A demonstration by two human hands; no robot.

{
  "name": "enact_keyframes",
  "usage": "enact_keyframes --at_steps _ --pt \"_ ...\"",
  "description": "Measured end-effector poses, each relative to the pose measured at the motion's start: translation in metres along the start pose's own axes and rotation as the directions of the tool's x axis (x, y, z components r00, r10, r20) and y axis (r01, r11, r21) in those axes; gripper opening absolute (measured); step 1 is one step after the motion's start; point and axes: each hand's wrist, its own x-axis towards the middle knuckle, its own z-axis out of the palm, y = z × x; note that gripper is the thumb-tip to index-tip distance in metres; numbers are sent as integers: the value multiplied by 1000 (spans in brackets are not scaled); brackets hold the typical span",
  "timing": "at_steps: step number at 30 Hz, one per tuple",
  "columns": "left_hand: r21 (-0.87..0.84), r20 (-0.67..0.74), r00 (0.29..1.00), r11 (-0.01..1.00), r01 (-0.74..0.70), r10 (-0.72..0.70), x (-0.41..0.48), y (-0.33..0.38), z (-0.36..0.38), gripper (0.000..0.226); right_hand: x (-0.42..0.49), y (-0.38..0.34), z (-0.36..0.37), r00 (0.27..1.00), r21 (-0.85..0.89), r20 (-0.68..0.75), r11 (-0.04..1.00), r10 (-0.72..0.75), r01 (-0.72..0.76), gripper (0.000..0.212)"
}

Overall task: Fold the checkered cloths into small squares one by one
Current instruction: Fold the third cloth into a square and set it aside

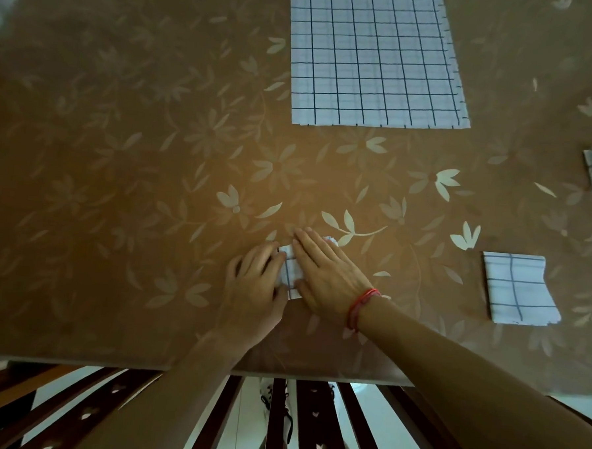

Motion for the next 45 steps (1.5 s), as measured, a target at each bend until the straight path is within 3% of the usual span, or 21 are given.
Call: enact_keyframes --at_steps 4,7,8,10,13,16,17,19,20,23,25,27,29,32,35,38,45 --pt "-191 -42 975 960 205 -216 26 12 -10 27 5 1 -26 1000 118 13 993 3 -4 64" --pt "-379 -19 961 891 250 -277 37 19 -20 14 -1 7 -42 990 209 113 972 87 -110 39" --pt "-455 -13 959 856 245 -282 38 21 -23 11 3 7 -47 993 191 87 977 77 -92 37" --pt "-522 -20 958 820 235 -287 37 24 -28 25 12 7 -46 1000 90 8 996 14 -15 39" --pt "-573 53 946 766 291 -320 37 29 -37 39 14 7 -62 999 2 -19 999 33 -33 30" --pt "-666 93 948 689 286 -304 37 33 -48 47 9 9 -74 983 18 88 986 162 -164 28" --pt "-700 97 949 657 280 -300 37 35 -53 47 6 19 -68 961 -18 188 979 202 -202 29" --pt "-753 92 945 599 272 -314 37 39 -65 44 -8 30 -53 812 -57 517 957 271 -283 32" --pt "-776 87 937 567 276 -337 37 41 -72 43 -15 35 -47 780 -16 537 929 319 -369 28" --pt "-837 135 875 419 352 -466 31 45 -89 39 -22 42 -54 850 408 289 746 441 -526 13" --pt "-851 228 828 308 426 -513 23 47 -99 28 -30 27 -87 858 615 30 667 513 -421 15" --pt "-854 316 816 230 468 -485 14 50 -109 19 -39 11 -105 823 732 -61 586 565 -347 16" --pt "-867 354 825 176 466 -442 3 53 -120 15 -48 0 -110 803 826 -31 467 596 -315 20" --pt "-875 326 836 194 444 -441 -10 56 -135 13 -57 -17 -115 788 895 7 348 615 -279 25" --pt "-844 257 834 308 440 -488 -18 51 -145 11 -60 -35 -118 776 938 67 226 627 -264 8" --pt "-821 199 842 383 422 -502 -24 43 -153 10 -59 -51 -120 765 952 99 164 636 -259 4" --pt "-790 244 828 392 472 -505 -27 16 -154 6 -37 -66 -107 716 941 191 83 671 -329 16"
